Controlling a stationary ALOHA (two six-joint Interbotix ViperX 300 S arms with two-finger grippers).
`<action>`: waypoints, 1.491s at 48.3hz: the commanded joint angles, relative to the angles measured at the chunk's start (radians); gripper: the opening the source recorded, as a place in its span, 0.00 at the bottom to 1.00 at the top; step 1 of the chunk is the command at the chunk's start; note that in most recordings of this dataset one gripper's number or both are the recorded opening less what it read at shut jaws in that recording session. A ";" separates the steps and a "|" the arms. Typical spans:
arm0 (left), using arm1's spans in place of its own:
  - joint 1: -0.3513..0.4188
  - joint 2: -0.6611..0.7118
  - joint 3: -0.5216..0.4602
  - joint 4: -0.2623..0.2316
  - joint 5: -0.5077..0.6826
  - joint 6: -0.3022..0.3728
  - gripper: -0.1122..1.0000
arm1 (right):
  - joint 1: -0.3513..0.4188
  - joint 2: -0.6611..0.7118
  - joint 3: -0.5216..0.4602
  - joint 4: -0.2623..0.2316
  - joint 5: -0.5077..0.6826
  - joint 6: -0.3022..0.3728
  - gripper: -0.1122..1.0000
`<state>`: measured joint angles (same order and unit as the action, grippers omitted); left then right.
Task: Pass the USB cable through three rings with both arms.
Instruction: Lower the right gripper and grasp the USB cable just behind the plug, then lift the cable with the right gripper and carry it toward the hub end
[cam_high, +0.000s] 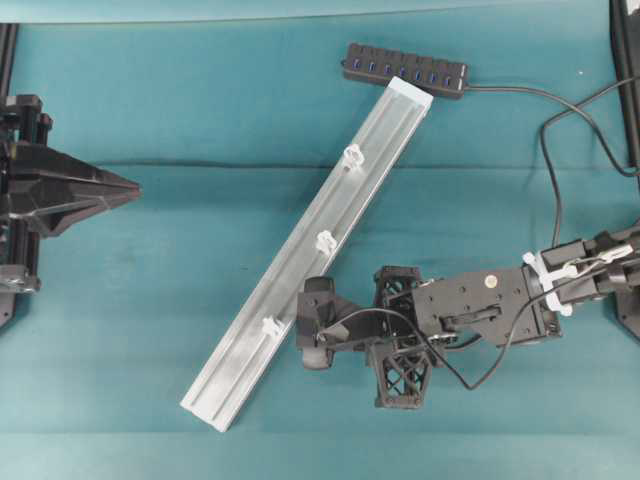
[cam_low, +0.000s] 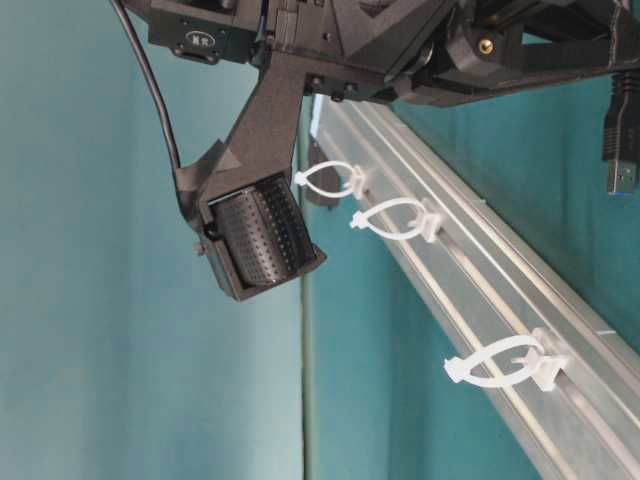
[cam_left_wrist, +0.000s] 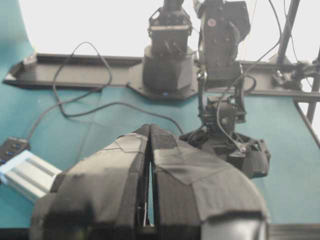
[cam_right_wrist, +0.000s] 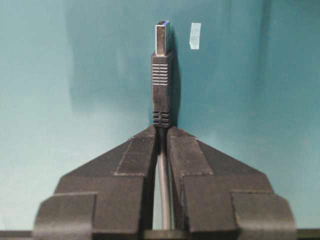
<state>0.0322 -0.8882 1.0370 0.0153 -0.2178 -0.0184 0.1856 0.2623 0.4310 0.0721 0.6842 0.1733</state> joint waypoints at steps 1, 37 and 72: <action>0.000 0.003 -0.029 0.003 -0.006 -0.002 0.09 | 0.006 0.005 -0.002 0.005 0.002 0.008 0.18; -0.078 -0.052 -0.037 0.003 0.100 -0.003 0.09 | -0.126 -0.279 -0.138 -0.014 0.325 -0.044 0.18; -0.078 -0.071 -0.044 0.003 0.104 -0.003 0.09 | -0.390 -0.318 -0.342 -0.046 0.719 -0.413 0.18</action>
<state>-0.0445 -0.9618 1.0201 0.0169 -0.1104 -0.0230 -0.1887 -0.0598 0.1181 0.0276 1.3837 -0.1887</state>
